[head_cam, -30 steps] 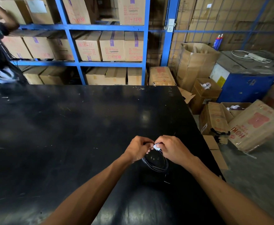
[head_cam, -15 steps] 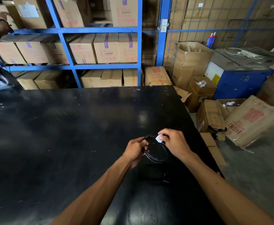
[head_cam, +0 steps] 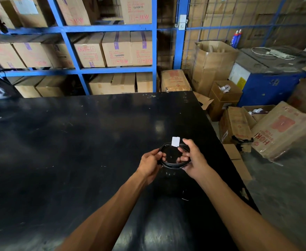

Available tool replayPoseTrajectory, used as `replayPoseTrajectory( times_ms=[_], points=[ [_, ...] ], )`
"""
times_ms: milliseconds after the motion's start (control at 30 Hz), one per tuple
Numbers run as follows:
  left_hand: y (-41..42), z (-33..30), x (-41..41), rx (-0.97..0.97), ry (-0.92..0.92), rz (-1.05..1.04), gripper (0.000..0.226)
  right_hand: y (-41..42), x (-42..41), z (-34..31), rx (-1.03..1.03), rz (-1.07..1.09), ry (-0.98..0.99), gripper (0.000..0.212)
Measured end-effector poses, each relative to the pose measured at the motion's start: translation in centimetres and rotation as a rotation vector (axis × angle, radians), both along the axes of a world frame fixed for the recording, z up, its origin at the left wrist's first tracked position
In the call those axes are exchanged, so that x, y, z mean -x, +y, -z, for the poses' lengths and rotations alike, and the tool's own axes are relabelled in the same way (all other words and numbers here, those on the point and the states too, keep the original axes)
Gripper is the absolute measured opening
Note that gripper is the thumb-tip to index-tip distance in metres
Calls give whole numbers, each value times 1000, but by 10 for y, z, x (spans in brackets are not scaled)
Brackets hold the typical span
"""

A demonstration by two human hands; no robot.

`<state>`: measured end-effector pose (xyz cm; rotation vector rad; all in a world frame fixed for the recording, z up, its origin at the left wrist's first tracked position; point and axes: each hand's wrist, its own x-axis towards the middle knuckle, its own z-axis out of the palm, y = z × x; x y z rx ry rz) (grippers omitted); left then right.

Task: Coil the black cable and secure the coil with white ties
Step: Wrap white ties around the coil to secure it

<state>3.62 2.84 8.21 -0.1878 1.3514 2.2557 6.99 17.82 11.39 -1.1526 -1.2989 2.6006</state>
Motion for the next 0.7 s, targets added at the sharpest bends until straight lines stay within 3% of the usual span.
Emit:
replayPoseTrajectory(
  times_ms=[67, 233, 367, 467, 600, 700],
  points=[
    [0, -1, 0, 7, 9, 20, 27, -1, 4, 3, -58, 45, -42, 29],
    [3, -6, -13, 9, -74, 144, 16, -9, 11, 14, -481, 130, -97, 42],
    [8, -5, -19, 98, -113, 154, 5, -5, 13, 27, -614, 85, -122, 51],
    [10, -2, -16, 271, -125, 216, 7, 0, 12, 40, -633, 44, -137, 48],
    [14, 9, -9, 399, -135, 187, 4, 8, 10, 55, -474, -42, -181, 44],
    [11, 22, -2, 467, -125, 132, 13, 19, 9, 70, -354, -164, -190, 60]
  ],
)
